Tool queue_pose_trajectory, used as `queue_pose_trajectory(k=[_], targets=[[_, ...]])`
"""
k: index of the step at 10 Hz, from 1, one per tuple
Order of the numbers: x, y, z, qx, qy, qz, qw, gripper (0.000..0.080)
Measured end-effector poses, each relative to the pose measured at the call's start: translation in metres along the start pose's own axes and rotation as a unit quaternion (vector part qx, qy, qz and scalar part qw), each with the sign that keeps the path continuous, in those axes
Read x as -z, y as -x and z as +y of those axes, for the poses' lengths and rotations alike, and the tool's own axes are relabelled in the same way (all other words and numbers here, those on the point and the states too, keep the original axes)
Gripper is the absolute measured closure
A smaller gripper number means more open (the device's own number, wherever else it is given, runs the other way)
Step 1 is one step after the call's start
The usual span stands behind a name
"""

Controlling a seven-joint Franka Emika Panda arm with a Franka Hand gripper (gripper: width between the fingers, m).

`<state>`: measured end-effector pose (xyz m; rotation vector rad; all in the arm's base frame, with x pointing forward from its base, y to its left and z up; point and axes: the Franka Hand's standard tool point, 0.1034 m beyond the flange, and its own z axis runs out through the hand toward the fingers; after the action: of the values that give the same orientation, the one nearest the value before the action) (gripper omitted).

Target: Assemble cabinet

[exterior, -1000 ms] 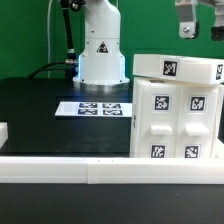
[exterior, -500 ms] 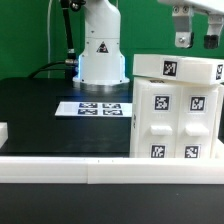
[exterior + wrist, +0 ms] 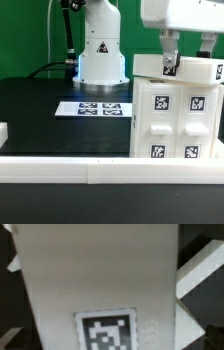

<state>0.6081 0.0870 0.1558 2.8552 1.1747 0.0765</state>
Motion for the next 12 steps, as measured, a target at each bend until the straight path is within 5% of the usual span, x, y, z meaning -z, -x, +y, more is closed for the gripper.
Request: queue_pose_trajectory(k=[3,4,7,12], targets=[[0.0033,-0.0035,0.0016,-0.008,0.002,0.003,1.0,0.0107],[0.0034,-0.0034,0.0019,-0.014,0.002,0.004,1.0,0.0242],[0.0034,-0.0033,0.0023,-0.08,0.002,0.004,0.997,0.0242],[0.0034,-0.0026,0.0033,-0.336,0.001,0.005,0.942,0.0241]])
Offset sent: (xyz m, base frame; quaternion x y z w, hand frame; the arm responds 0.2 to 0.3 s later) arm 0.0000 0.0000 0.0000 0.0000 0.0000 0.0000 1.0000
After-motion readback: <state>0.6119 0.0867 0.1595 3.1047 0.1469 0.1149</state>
